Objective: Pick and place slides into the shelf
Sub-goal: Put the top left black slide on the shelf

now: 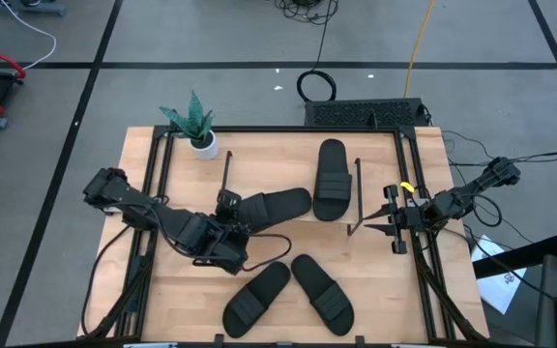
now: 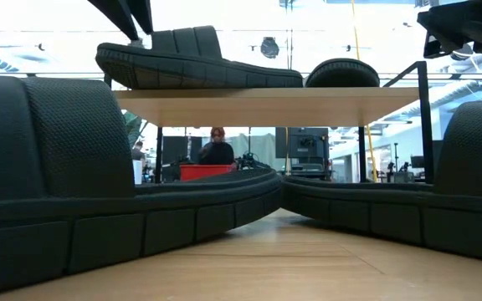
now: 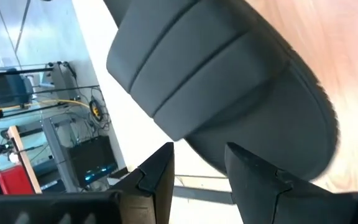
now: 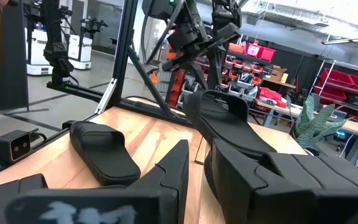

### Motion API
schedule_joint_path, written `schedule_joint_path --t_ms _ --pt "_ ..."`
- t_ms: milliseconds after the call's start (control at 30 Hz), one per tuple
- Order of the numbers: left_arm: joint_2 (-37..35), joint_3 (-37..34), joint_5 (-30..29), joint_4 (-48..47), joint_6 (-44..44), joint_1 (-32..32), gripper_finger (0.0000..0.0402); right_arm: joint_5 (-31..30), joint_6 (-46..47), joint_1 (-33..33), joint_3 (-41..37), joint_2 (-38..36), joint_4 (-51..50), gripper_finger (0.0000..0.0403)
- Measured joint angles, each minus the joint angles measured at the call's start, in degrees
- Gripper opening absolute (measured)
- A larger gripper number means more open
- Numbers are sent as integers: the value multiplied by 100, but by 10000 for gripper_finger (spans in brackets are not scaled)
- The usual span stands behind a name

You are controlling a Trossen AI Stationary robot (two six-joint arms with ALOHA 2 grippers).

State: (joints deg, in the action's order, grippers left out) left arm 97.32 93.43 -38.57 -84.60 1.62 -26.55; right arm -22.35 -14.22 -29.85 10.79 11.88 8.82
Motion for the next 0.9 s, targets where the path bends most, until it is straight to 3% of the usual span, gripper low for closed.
schedule_joint_path --t_ms 133,267,333,400,567,700,800,900 --pt "12 517 27 -539 135 -239 145 0 0 1 0 0 0 64" --pt "-4 1108 -488 -541 -22 -517 145 0 -7 1 0 0 0 64" --pt "2 1414 -316 -535 137 -576 145 0 -9 0 0 0 0 64" --pt "0 1737 593 -528 540 -486 145 0 -9 0 0 0 0 64" --pt "-1 1941 4068 372 2215 168 145 0 -2 1 0 0 2 64" --pt "2 1610 6006 1933 1783 205 145 0 0 1 0 0 12 64" --pt "5 1218 7033 3495 1064 149 145 9 1 0 0 -1 46 64" --pt "11 1075 7306 4597 429 180 145 11 2 0 0 0 46 64"
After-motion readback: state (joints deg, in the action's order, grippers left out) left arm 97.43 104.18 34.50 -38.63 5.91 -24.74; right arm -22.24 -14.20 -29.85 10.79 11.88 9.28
